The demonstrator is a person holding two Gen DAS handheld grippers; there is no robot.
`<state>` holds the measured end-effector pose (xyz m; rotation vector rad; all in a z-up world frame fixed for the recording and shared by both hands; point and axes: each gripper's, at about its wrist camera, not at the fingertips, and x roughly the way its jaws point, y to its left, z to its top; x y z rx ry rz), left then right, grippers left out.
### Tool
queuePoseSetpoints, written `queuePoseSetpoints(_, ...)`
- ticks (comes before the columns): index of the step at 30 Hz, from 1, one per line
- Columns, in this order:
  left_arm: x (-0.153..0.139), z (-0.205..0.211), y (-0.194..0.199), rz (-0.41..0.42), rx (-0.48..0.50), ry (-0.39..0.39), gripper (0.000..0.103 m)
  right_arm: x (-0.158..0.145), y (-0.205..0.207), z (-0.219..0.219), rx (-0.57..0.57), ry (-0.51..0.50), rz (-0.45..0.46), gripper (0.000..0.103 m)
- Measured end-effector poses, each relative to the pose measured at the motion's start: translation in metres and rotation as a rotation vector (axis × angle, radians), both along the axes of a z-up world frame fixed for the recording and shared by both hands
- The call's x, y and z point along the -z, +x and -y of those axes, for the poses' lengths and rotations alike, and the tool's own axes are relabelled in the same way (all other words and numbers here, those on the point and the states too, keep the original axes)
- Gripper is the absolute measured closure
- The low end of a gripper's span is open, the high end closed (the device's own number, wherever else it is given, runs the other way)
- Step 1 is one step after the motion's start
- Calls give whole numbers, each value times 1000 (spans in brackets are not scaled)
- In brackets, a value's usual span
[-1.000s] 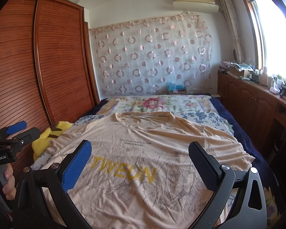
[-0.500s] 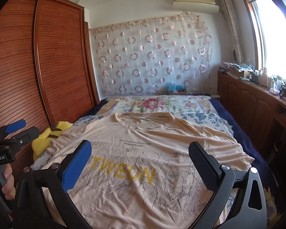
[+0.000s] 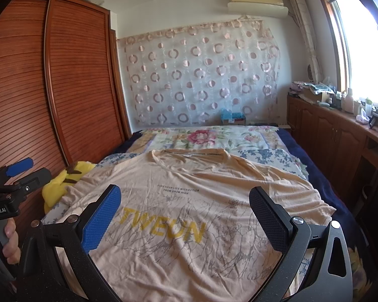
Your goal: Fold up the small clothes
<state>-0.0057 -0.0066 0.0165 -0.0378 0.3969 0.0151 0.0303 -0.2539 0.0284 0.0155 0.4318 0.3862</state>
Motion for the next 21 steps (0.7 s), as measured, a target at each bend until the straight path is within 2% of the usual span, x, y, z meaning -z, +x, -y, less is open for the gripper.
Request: queuePoseSetpoints(21,-2,1,0,1,1,3,0,7,3,1,0,2,2,0)
